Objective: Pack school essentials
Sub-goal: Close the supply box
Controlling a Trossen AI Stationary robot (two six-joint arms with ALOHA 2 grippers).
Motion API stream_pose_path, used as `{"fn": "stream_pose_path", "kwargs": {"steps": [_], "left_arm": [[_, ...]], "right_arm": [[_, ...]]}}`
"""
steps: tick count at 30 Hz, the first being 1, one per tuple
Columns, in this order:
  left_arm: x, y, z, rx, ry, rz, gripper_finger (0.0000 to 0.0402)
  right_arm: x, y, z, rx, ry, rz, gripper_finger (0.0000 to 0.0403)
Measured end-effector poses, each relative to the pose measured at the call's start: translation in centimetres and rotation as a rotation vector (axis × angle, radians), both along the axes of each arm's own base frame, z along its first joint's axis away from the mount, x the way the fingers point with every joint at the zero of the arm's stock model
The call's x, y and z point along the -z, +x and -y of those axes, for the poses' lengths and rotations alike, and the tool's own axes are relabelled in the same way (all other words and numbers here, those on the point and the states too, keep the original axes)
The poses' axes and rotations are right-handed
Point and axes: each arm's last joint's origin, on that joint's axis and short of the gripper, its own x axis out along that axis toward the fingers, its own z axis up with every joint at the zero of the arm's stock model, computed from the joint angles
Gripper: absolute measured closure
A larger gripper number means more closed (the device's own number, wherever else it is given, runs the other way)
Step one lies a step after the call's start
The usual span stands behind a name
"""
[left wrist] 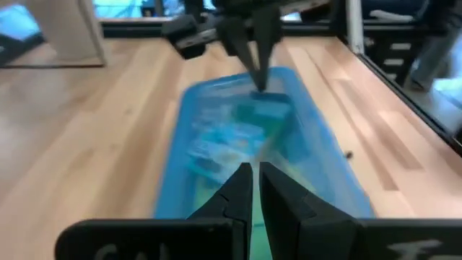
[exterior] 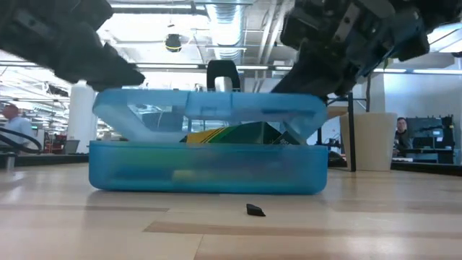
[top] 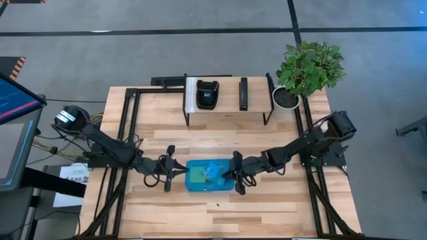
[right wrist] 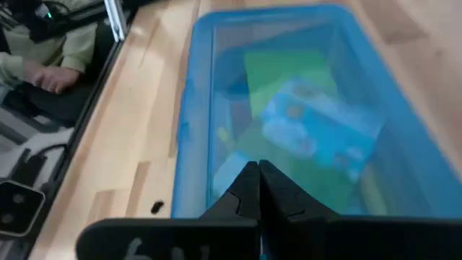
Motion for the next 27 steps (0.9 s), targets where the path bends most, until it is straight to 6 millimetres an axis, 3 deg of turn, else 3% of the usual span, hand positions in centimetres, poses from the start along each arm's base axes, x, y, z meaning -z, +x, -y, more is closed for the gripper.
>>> {"fn": "stream_pose_path", "kwargs": {"steps": [12, 19, 27], "left_arm": [[3.4, 3.5, 3.6, 0.086, 0.008, -0.059, 0.0386], [4.4, 4.4, 3.9, 0.074, -0.006, -0.090, 0.0386], [4.8, 4.3, 3.9, 0.083, -0.018, -0.115, 0.0386]], "right_arm": [[1.2, -0.4, -2.6, -0.055, 0.078, -0.020, 0.0390], [1.3, -0.7, -3.1, -0.066, 0.082, -0.028, 0.0390], [4.2, 0.2, -2.3, -0.006, 0.122, -0.121, 0.0390]]}}
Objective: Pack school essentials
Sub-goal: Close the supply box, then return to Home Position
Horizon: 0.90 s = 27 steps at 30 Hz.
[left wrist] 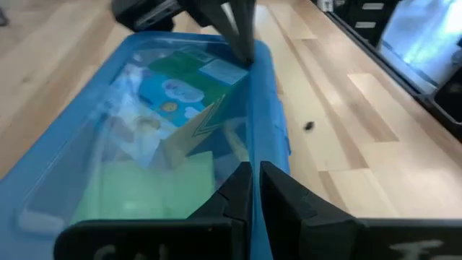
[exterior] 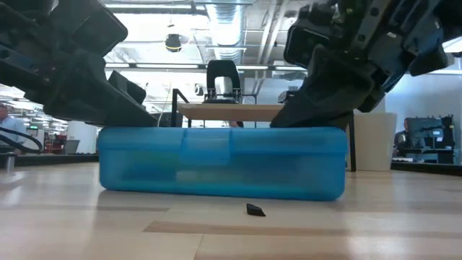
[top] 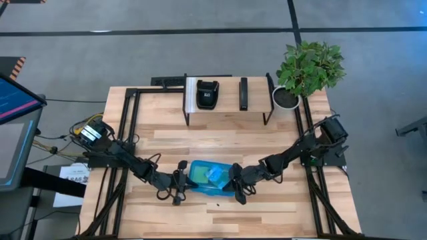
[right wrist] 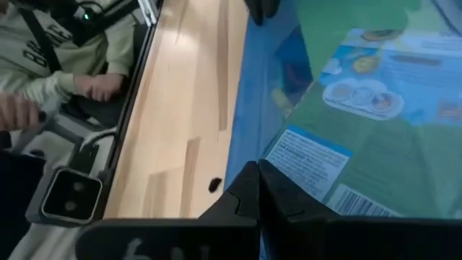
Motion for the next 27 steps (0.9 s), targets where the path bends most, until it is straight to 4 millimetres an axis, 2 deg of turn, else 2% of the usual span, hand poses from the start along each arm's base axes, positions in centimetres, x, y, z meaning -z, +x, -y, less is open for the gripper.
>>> {"fn": "stream_pose_path", "kwargs": {"steps": [4, 9, 14, 20, 23, 27], "left_arm": [[-0.1, 0.0, 0.1, 0.030, -0.014, 0.004, 0.0386], [-1.7, -0.3, -0.1, 0.058, -0.012, 0.036, 0.0386], [-5.3, -0.8, -0.6, 0.077, -0.005, 0.145, 0.0386], [-11.3, -2.4, -2.0, 0.166, -0.015, 0.395, 0.0386], [-13.8, -3.2, -3.3, 0.204, 0.025, 0.529, 0.0386], [-15.3, -3.2, -6.1, 0.230, 0.000, 0.592, 0.0386]], "right_arm": [[0.5, 0.2, 0.1, -0.003, 0.010, -0.012, 0.0389], [-1.7, -0.3, 0.3, -0.046, -0.019, 0.046, 0.0390], [-5.9, -1.4, 0.4, -0.100, -0.084, 0.166, 0.0390], [-10.4, -3.0, 1.2, -0.182, -0.222, 0.321, 0.0390], [-12.4, -3.8, 1.6, -0.201, -0.327, 0.424, 0.0390], [-14.3, -4.7, 2.4, -0.192, -0.435, 0.510, 0.0390]]}}
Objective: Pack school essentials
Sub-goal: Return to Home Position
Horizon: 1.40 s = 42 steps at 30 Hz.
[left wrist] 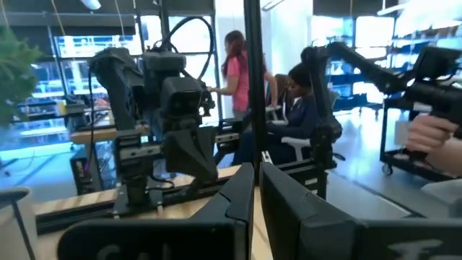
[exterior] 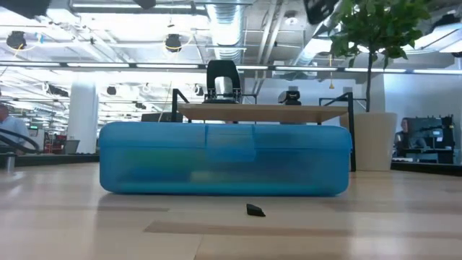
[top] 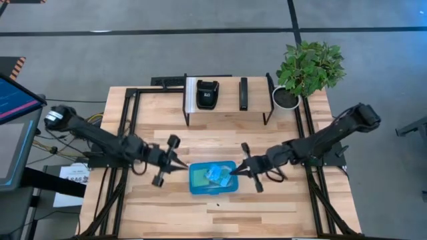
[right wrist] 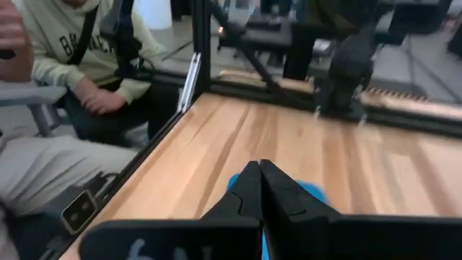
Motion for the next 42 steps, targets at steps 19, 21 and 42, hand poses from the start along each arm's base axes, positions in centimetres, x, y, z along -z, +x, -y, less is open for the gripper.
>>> {"fn": "stream_pose_path", "kwargs": {"steps": [19, 21, 42], "left_arm": [[1.8, -10.1, -5.6, -0.177, -0.032, 0.170, 0.0386], [2.9, -10.7, -5.8, -0.192, -0.048, 0.185, 0.0386], [8.5, -11.5, -6.0, -0.233, -0.058, -0.108, 0.0386]], "right_arm": [[2.9, -8.7, 4.9, 0.142, 0.046, 0.246, 0.0394], [3.2, -9.1, 5.3, 0.157, 0.041, 0.237, 0.0394], [8.8, -13.3, 8.5, 0.308, 0.148, 0.197, 0.0394]]}}
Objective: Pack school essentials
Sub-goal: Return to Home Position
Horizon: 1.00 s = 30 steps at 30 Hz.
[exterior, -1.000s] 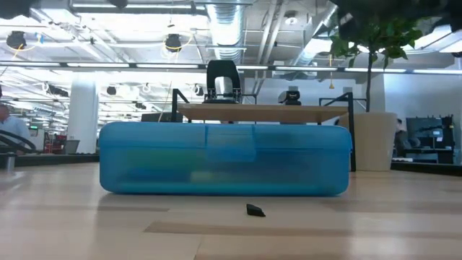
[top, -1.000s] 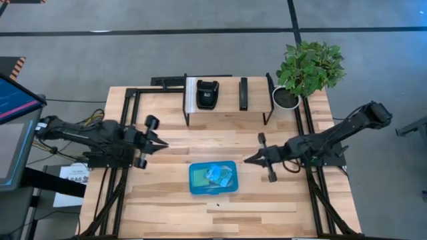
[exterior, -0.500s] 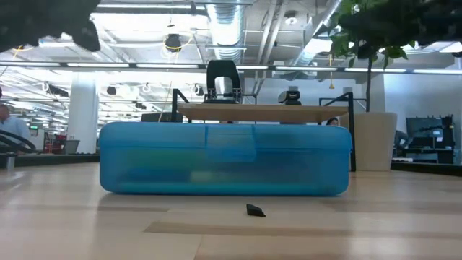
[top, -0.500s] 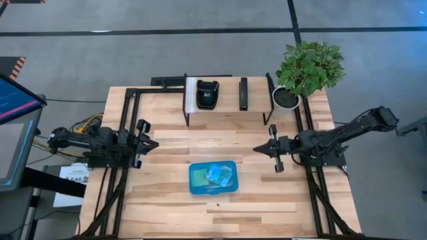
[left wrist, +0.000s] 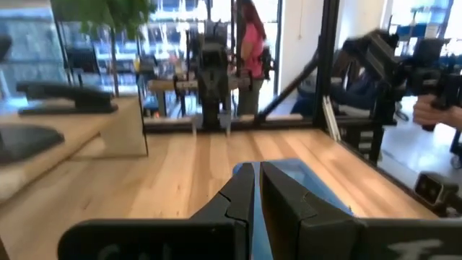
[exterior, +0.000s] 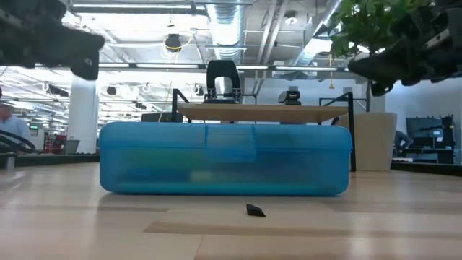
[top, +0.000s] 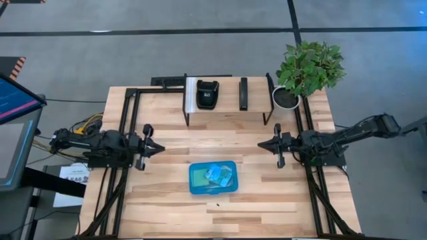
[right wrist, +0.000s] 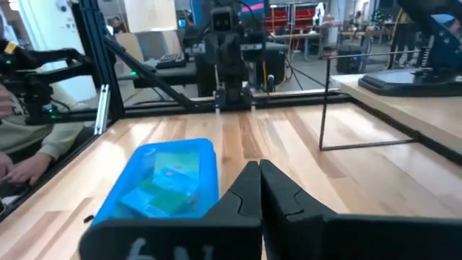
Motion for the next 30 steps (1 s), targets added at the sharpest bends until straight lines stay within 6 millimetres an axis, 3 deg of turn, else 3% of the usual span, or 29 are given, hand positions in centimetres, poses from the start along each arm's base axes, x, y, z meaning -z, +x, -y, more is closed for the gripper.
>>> {"fn": "stream_pose_path", "kwargs": {"steps": [22, 30], "left_arm": [[0.4, 0.0, 0.0, -0.003, 0.003, -0.044, 0.0386], [0.4, 0.0, 0.0, -0.003, 0.007, -0.043, 0.0386]], "right_arm": [[2.3, -0.3, 0.3, 0.023, 0.024, -0.223, 0.0389], [2.3, -0.3, 0.3, 0.046, 0.039, -0.216, 0.0392]]}}
